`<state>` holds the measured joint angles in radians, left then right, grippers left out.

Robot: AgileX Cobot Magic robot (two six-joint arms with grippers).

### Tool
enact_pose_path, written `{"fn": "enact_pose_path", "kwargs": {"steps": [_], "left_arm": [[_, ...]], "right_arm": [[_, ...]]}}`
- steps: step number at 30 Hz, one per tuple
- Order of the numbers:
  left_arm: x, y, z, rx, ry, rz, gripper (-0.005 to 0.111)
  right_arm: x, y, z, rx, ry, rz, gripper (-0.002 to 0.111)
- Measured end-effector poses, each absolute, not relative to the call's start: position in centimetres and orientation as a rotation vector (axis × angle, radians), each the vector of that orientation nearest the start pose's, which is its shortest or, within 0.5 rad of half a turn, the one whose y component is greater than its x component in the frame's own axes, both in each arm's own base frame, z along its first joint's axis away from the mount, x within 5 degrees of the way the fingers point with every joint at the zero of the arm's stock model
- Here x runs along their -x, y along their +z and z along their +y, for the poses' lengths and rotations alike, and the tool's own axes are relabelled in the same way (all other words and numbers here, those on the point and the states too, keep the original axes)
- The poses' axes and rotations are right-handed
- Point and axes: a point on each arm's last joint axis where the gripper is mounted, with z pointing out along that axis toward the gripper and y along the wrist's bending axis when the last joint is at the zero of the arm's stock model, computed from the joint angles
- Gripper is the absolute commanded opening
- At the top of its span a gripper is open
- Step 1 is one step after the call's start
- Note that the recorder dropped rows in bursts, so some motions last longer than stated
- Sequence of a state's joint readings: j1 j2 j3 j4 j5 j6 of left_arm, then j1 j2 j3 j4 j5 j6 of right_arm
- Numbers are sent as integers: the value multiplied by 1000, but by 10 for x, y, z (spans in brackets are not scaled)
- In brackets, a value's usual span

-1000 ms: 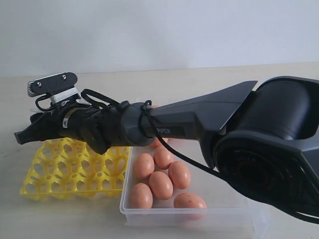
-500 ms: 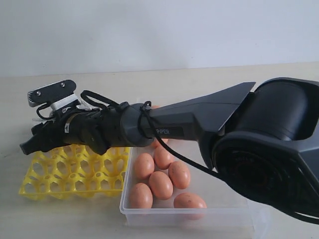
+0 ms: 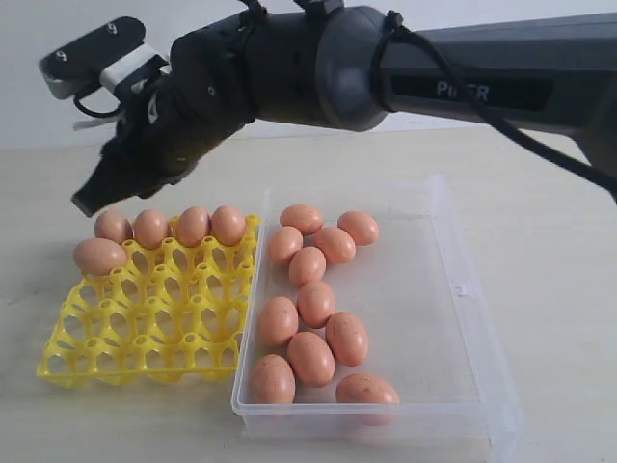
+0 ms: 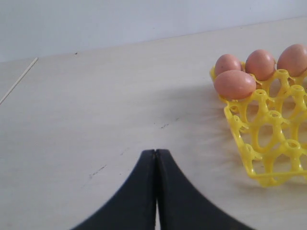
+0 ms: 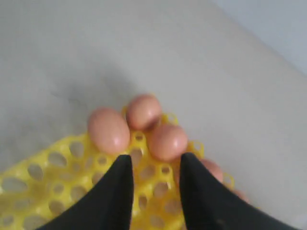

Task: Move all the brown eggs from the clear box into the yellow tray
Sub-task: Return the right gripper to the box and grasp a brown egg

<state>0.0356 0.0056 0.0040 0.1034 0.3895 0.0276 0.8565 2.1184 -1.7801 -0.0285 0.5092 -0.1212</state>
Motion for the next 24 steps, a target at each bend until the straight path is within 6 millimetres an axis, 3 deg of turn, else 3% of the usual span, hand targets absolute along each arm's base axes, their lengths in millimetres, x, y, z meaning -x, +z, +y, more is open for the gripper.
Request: {"fn": "enact_pose_path", "kwargs": {"steps": [4, 9, 14, 16, 20, 22, 24], "left_arm": [[-53, 177, 5, -56, 146, 1882, 0], [-53, 177, 5, -56, 146, 1882, 0], [-53, 177, 5, -56, 146, 1882, 0], [-53, 177, 5, -56, 146, 1882, 0], [-53, 177, 5, -56, 146, 1882, 0], [-53, 177, 5, -56, 146, 1882, 0], [-53, 177, 5, -56, 146, 1882, 0]], "right_arm": [[-327, 231, 352, 1160, 185, 2250, 9], [-338, 235, 313, 1034, -94, 2442, 9], [-342, 236, 277, 893, -188, 2533, 10], [-343, 228, 266, 866, -174, 2549, 15], [-347, 205, 248, 803, -67, 2548, 37], [-353, 200, 241, 757, -22, 2538, 48], [-358, 198, 237, 734, -9, 2530, 52]]}}
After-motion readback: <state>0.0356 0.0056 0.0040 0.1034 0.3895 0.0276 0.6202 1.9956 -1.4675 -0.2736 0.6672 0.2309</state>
